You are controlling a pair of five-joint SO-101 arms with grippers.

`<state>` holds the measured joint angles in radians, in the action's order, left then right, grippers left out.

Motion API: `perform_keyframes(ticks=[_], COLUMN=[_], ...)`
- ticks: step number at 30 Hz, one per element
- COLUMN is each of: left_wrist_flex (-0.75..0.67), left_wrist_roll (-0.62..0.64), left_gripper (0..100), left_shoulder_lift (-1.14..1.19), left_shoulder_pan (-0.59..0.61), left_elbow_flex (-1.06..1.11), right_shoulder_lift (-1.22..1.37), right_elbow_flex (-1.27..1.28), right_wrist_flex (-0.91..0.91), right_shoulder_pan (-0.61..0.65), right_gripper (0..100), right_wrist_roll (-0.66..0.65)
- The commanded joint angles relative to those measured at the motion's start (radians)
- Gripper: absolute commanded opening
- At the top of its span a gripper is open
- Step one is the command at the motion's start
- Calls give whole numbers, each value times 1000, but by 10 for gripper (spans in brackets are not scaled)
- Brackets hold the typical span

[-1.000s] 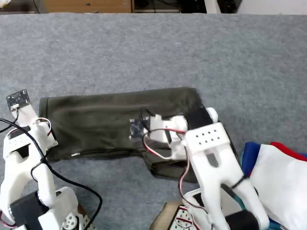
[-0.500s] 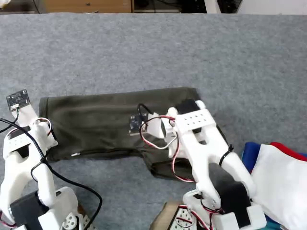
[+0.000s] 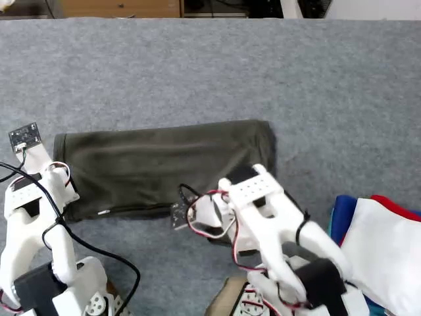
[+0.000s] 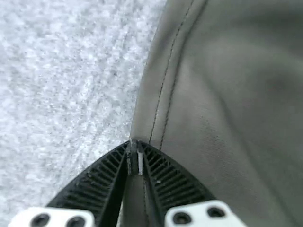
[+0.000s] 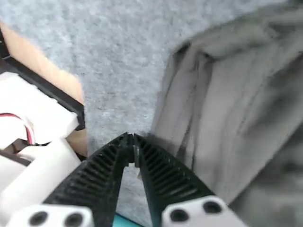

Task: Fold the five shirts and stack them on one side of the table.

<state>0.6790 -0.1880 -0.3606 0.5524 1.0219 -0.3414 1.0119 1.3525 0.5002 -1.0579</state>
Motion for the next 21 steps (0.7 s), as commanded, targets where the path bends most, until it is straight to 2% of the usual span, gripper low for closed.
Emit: perform_keyframes(ticks=[1, 5, 9, 14, 21], left_wrist_flex=[-14, -8, 18, 137, 135], left_wrist_roll=[8, 9, 15, 112, 183], left_gripper=[19, 19, 19, 19, 19], left_shoulder_lift=[-31, -41, -42, -28, 143], left_shoulder_pan=[8, 5, -2, -63, -216], left_elbow_flex=[-5, -11, -87, -288, -456], right_shoulder_lift=[-127, -228, -157, 108, 556], right_elbow_flex=[-50, -248, -460, -691, -1125], right_wrist_flex=[54, 97, 43, -20, -55], right_shoulder_pan=[18, -85, -189, -265, -358], right_gripper=[5, 5, 5, 5, 5], right_wrist_roll=[-9, -9, -9, 5, 160])
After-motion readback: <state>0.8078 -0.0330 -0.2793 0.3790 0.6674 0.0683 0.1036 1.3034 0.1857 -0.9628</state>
